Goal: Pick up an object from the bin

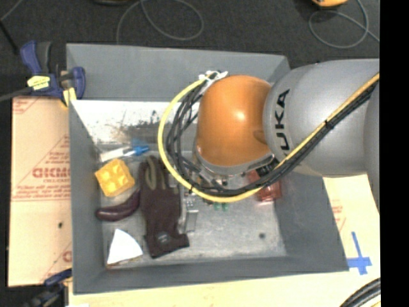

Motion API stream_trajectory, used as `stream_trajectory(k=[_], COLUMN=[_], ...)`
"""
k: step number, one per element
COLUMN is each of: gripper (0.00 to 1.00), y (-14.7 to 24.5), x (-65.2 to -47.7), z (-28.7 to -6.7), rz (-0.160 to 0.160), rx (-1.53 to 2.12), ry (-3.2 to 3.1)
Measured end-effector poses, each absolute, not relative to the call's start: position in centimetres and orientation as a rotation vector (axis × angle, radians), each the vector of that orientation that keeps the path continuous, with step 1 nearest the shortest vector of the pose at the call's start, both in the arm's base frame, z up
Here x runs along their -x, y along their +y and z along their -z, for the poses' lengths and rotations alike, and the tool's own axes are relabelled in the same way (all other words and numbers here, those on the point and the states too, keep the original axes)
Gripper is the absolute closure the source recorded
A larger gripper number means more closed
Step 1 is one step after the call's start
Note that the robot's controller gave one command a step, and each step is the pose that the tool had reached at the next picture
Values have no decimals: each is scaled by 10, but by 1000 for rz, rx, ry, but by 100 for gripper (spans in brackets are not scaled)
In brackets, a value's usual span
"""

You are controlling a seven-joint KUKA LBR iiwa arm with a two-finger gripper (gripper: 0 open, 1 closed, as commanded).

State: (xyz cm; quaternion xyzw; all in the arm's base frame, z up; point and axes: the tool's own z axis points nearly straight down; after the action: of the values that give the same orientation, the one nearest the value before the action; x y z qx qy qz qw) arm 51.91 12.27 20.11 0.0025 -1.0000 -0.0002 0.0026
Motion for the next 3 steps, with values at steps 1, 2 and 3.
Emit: stream_trajectory(k=[1,2,3], gripper=[0,0,0], y=[122,130,134], x=[-521,-518,-526], z=[-206,-155,-112], rz=[2,4,0], rx=[-2,54,-194], ry=[-3144,-3148,-3138])
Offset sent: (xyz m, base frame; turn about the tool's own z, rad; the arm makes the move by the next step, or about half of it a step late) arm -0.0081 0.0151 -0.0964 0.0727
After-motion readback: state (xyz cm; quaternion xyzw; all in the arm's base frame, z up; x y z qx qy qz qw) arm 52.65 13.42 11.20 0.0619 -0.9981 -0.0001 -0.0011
